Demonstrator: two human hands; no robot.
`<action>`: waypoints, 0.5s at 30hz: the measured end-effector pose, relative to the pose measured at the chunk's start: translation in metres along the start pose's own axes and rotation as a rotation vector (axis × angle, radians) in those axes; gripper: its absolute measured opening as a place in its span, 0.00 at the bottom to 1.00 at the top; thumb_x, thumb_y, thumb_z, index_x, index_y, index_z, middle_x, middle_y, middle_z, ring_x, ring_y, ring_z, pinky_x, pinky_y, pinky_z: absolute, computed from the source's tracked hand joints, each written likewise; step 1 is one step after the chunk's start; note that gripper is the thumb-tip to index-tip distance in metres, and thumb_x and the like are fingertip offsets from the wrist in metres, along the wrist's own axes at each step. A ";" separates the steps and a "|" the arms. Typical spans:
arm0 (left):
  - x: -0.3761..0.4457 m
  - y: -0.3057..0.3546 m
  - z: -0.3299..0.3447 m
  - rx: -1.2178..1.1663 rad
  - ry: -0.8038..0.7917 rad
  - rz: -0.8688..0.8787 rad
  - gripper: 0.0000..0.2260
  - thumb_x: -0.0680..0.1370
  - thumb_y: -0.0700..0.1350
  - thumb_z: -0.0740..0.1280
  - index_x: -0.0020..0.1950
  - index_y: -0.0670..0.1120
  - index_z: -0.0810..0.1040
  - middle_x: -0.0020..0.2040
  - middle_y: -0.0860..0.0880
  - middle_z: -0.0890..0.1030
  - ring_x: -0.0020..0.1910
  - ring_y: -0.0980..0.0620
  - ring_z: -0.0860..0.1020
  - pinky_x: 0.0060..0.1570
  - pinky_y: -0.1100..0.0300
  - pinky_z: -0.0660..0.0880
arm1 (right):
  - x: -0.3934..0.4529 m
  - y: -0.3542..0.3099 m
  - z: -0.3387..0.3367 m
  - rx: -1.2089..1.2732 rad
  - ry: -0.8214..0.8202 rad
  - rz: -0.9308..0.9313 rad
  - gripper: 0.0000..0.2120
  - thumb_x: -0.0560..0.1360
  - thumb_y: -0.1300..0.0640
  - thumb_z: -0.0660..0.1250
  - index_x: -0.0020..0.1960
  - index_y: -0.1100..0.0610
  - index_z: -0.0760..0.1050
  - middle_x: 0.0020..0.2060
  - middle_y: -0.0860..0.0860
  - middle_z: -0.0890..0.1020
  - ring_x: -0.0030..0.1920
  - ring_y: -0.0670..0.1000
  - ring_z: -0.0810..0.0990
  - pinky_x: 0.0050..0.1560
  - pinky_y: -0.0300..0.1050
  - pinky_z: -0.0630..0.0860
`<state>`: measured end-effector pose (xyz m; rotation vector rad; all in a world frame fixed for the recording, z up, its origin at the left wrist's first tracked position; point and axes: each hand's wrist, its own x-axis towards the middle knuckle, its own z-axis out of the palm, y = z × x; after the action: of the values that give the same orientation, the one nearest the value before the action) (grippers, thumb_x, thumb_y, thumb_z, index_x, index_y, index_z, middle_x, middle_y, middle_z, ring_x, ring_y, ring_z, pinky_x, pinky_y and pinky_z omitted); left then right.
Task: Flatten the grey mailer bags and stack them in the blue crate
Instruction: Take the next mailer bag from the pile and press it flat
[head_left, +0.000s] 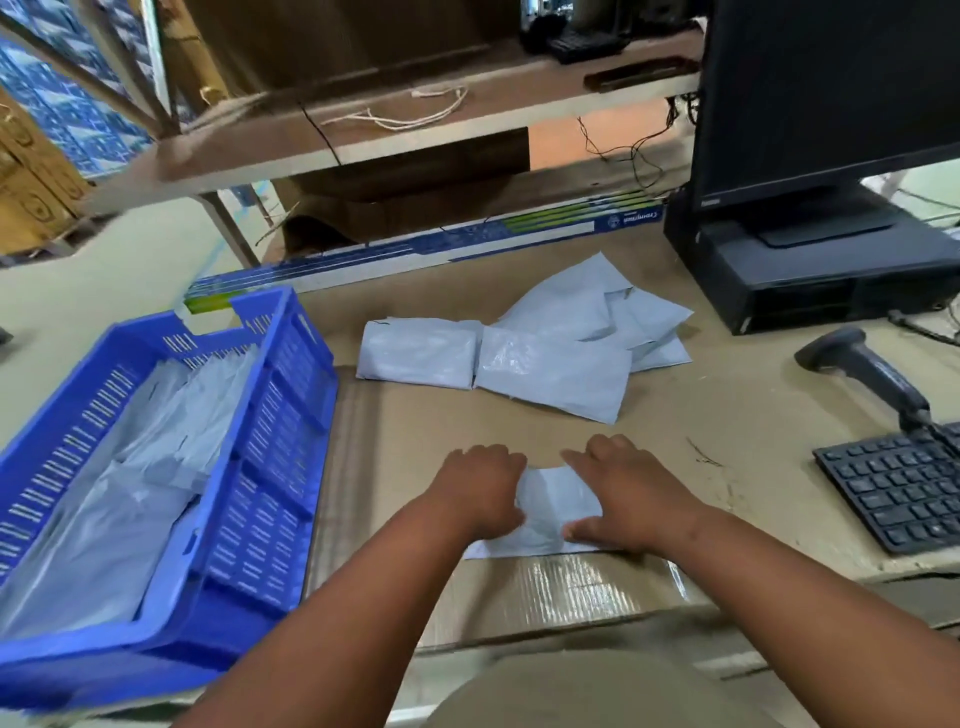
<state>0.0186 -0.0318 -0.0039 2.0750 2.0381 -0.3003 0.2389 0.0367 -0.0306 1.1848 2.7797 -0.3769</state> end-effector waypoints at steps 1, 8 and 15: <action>0.001 0.003 -0.005 0.028 -0.005 -0.031 0.24 0.73 0.57 0.73 0.67 0.51 0.75 0.61 0.47 0.76 0.61 0.42 0.77 0.56 0.49 0.73 | 0.002 0.000 -0.003 -0.028 0.008 -0.009 0.47 0.66 0.23 0.67 0.78 0.45 0.64 0.65 0.48 0.70 0.64 0.54 0.69 0.61 0.51 0.73; -0.009 0.008 -0.031 0.045 -0.035 -0.243 0.16 0.70 0.61 0.76 0.48 0.51 0.79 0.48 0.51 0.79 0.51 0.47 0.80 0.44 0.56 0.74 | 0.017 -0.013 -0.036 -0.091 0.073 -0.108 0.26 0.72 0.32 0.69 0.62 0.45 0.71 0.57 0.47 0.75 0.56 0.55 0.79 0.50 0.51 0.70; -0.070 -0.018 -0.074 -0.055 0.118 -0.538 0.16 0.71 0.61 0.70 0.42 0.48 0.76 0.41 0.50 0.79 0.43 0.45 0.80 0.38 0.56 0.72 | 0.060 -0.059 -0.094 -0.007 0.250 -0.393 0.16 0.73 0.38 0.71 0.55 0.44 0.74 0.52 0.45 0.76 0.55 0.54 0.77 0.47 0.51 0.68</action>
<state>-0.0008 -0.0767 0.0872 1.5092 2.6186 -0.2041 0.1559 0.0642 0.0605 0.7189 3.2300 -0.2616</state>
